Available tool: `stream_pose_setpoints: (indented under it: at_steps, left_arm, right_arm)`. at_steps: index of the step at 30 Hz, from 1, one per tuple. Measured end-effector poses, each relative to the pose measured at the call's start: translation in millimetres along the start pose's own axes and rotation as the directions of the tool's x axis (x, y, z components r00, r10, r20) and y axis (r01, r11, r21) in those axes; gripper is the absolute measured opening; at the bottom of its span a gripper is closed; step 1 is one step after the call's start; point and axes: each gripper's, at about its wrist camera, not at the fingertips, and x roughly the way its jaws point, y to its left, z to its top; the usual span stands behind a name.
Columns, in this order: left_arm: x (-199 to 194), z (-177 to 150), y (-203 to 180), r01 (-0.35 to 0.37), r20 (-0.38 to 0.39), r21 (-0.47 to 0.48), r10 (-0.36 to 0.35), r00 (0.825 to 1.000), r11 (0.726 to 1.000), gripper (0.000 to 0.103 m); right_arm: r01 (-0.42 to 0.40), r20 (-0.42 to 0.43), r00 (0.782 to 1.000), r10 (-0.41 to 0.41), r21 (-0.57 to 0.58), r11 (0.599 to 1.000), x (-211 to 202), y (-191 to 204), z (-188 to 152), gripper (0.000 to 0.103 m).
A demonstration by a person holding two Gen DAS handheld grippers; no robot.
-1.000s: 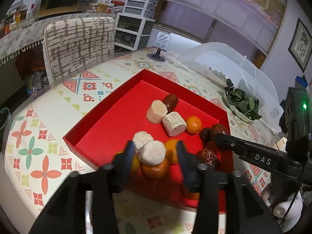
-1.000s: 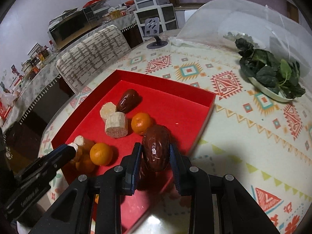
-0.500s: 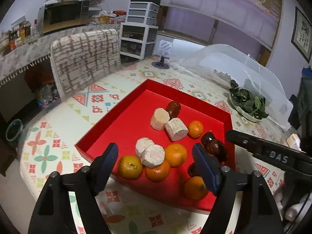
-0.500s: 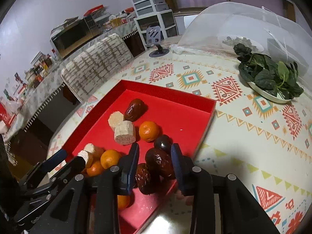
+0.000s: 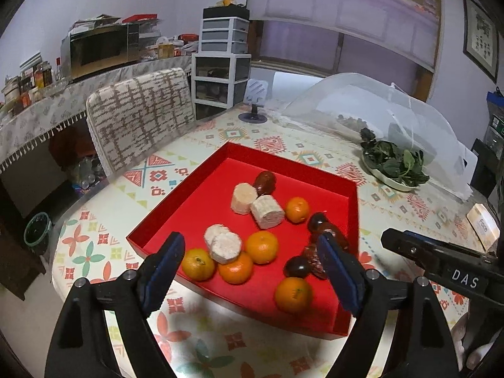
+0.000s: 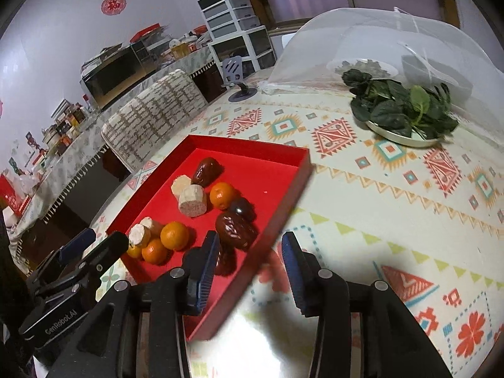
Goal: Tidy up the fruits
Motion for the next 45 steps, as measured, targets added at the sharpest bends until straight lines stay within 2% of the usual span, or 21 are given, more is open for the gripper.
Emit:
stream_pose_setpoints:
  at_steps: [5, 16, 33, 39, 45]
  left_arm:
    - [-10.9, -0.7, -14.3, 0.002, 0.019, 0.020, -0.002, 1.000, 1.000, 0.089]
    - [-32.8, -6.3, -49.4, -0.012, 0.059, 0.079, 0.007, 0.998, 0.997, 0.095]
    - [-41.5, -20.5, -91.0, -0.004, 0.045, 0.141, -0.003, 0.999, 0.990, 0.095]
    - [-51.2, -21.1, -96.5, -0.007, 0.080, 0.136, -0.004, 0.997, 0.991, 0.095]
    - [-65.9, -20.5, -93.9, -0.028, 0.146, 0.109, 0.011, 0.989, 0.994, 0.096]
  right_arm:
    - [-0.002, 0.025, 1.000, 0.002, 0.021, 1.000, -17.5, -9.2, -8.1, 0.056]
    - [0.014, 0.050, 0.999, -0.016, 0.046, 0.999, -45.8, -34.0, -31.1, 0.059]
    - [0.036, 0.086, 0.995, -0.041, 0.052, 0.998, -74.7, -59.7, -59.6, 0.064]
    - [0.033, 0.092, 0.995, -0.038, 0.058, 0.998, -79.7, -65.8, -65.4, 0.065]
    - [0.026, 0.101, 0.994, -0.030, 0.040, 0.999, -83.5, -62.5, -69.9, 0.065]
